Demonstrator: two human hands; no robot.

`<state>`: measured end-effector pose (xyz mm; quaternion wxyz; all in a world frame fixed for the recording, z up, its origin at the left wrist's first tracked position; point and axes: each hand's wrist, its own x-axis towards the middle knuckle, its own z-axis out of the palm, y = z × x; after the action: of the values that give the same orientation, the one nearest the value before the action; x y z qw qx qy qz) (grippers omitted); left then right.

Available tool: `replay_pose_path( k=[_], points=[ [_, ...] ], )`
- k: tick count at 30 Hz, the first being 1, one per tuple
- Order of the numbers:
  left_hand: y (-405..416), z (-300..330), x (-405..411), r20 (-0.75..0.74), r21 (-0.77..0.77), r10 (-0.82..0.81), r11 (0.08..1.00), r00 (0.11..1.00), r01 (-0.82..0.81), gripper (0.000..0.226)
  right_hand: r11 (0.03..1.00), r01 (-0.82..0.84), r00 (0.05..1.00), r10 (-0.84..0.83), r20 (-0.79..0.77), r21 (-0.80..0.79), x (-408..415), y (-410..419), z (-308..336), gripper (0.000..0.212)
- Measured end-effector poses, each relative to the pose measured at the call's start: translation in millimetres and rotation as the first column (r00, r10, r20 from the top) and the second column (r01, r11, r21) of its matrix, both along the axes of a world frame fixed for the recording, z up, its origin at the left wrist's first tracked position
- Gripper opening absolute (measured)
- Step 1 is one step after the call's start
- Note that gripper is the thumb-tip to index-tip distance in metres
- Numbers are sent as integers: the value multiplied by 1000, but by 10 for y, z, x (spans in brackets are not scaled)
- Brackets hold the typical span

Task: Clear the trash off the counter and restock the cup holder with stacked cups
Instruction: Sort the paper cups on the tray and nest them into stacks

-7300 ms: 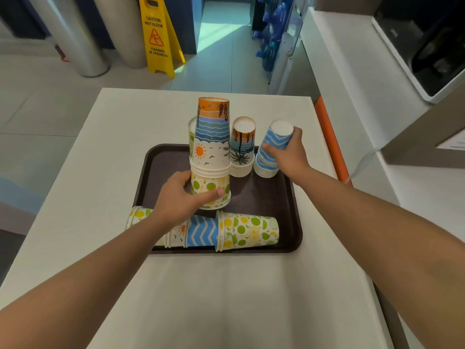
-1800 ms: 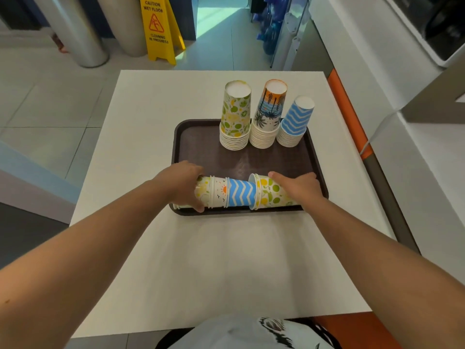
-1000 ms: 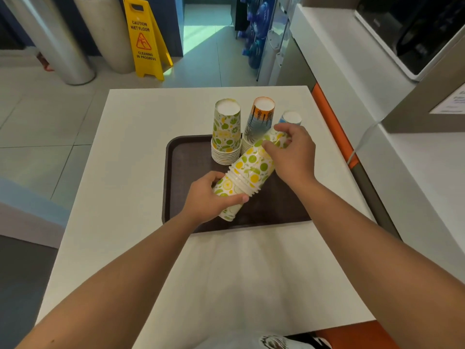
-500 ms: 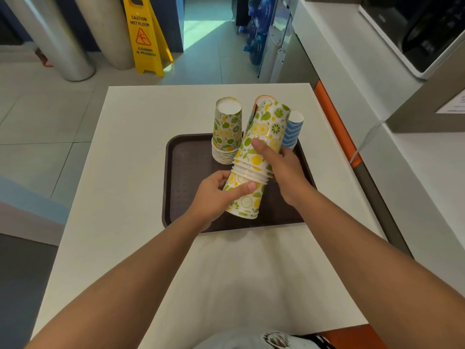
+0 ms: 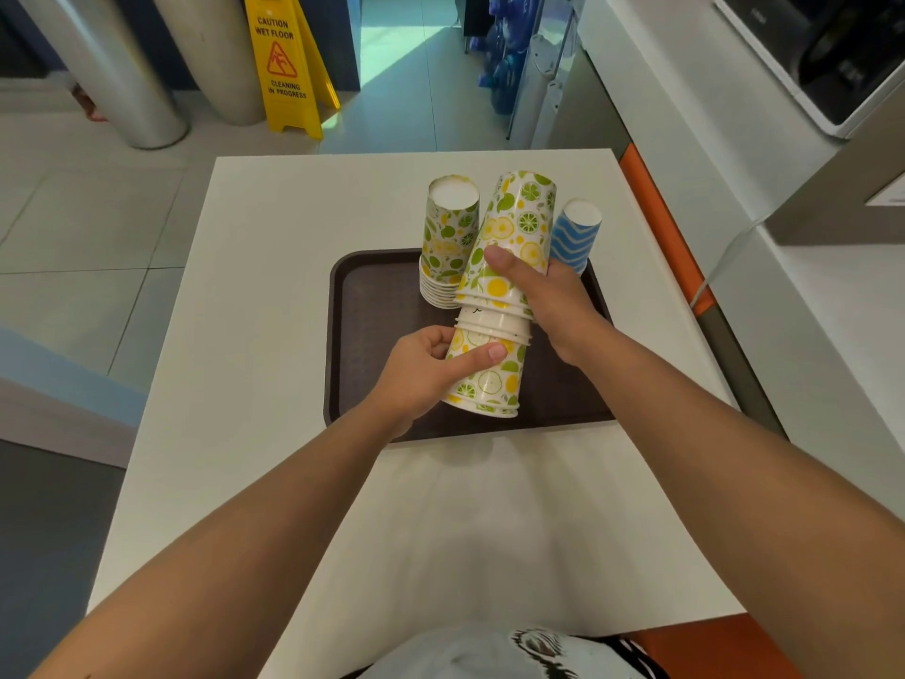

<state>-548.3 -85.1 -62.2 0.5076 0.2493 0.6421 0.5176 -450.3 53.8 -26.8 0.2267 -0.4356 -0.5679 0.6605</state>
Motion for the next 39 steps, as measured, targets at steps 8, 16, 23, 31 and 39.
replay_pose_path(
  k=[8, 16, 23, 31, 39],
  points=[
    [-55, -42, -85, -47, -10, -33, 999, 998, 32, 65, 996, 69, 998, -69, -10, 53, -70, 88, 105, 44],
    [-103, -32, -191, -86, -18, -32, 999, 996, 30, 67, 994, 90, 996, -89, -22, 61, -214, 152, 160, 82],
    [-197, -35, -279, -78, -10, 6, 1000, 997, -7, 62, 986, 126, 991, -122, -46, 106, -378, 252, 339, 85],
    [-432, -19, -525, -87, 45, 148, 988, 985, -145, 62, 947, 236, 971, -221, -92, 217, -678, 472, 590, 73],
    [-640, -75, -761, -68, 62, 282, 959, 957, -278, 61, 901, 171, 979, -200, 31, 398, -1147, 526, 478, 73]
  ],
)
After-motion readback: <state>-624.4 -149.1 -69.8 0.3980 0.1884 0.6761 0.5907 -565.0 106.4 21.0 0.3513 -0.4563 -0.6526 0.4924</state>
